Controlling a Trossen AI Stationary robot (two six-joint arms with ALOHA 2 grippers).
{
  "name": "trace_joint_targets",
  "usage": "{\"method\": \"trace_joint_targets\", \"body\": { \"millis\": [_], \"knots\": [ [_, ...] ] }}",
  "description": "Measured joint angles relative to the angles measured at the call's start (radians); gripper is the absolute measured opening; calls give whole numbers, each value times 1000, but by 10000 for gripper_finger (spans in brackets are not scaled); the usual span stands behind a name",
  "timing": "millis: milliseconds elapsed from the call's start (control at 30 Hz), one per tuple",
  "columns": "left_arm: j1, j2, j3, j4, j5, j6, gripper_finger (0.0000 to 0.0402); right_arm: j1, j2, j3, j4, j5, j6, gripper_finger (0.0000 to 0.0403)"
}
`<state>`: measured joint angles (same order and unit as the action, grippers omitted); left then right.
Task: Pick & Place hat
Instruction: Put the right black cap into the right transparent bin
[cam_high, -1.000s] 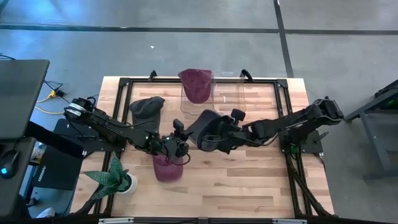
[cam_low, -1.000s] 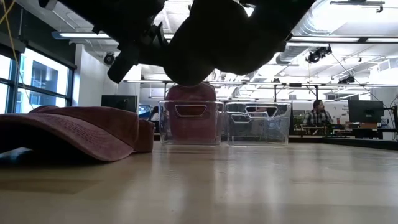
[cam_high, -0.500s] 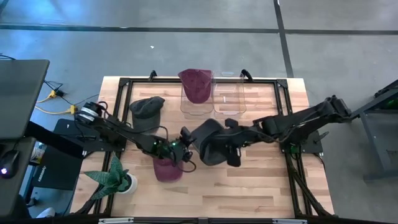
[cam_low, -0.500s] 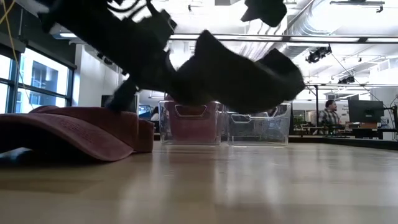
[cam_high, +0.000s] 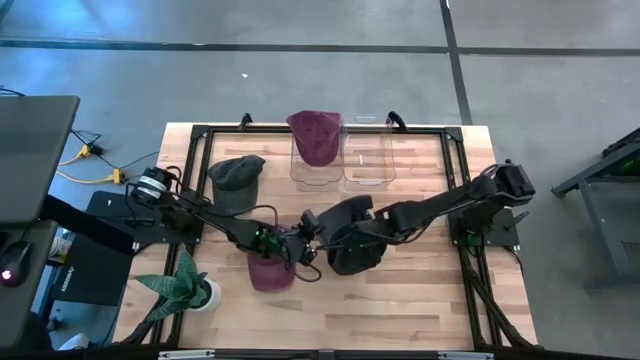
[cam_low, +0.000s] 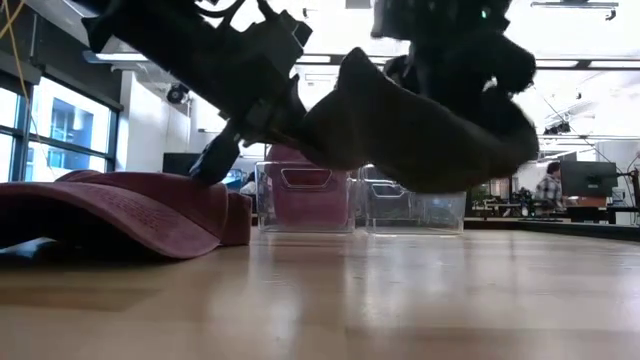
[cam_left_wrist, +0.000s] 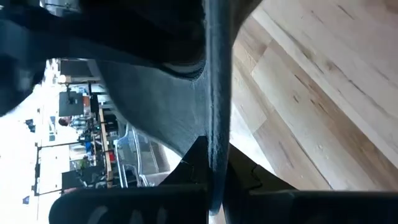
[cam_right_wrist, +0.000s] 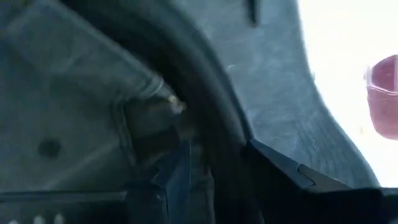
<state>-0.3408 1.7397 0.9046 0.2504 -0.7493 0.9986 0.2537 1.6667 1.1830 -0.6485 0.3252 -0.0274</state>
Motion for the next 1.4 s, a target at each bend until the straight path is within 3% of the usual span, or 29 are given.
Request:
{"method": "trace_joint_targets", "body": {
  "millis": [233, 400, 600, 733, 900, 1000, 1200, 1400],
  "knots": [
    [2, 1, 2, -5, 3, -8, 2, 26, 70, 3, -47, 197, -140, 136],
    [0, 1, 4, -32, 13, -48, 2, 80, 70, 2, -53, 202, -238, 121],
    [0, 0, 4, -40, -2, -92, 2, 122, 67, 0, -91, 217, -93, 128],
    [0, 0, 4, -37, -3, -110, 2, 114, 67, 0, -178, 302, 27, 139],
    [1, -1, 4, -38, -8, -115, 2, 98, 67, -2, -221, 321, 46, 136],
    [1, -1, 4, -37, -9, -116, 2, 89, 67, -2, -212, 322, 41, 112],
    [1, -1, 4, -42, -3, -116, 2, 89, 66, -1, -195, 322, 28, 12],
    [1, -2, 4, -39, -5, -116, 2, 109, 19, 40, -198, 407, 112, 30]
  ]
}}
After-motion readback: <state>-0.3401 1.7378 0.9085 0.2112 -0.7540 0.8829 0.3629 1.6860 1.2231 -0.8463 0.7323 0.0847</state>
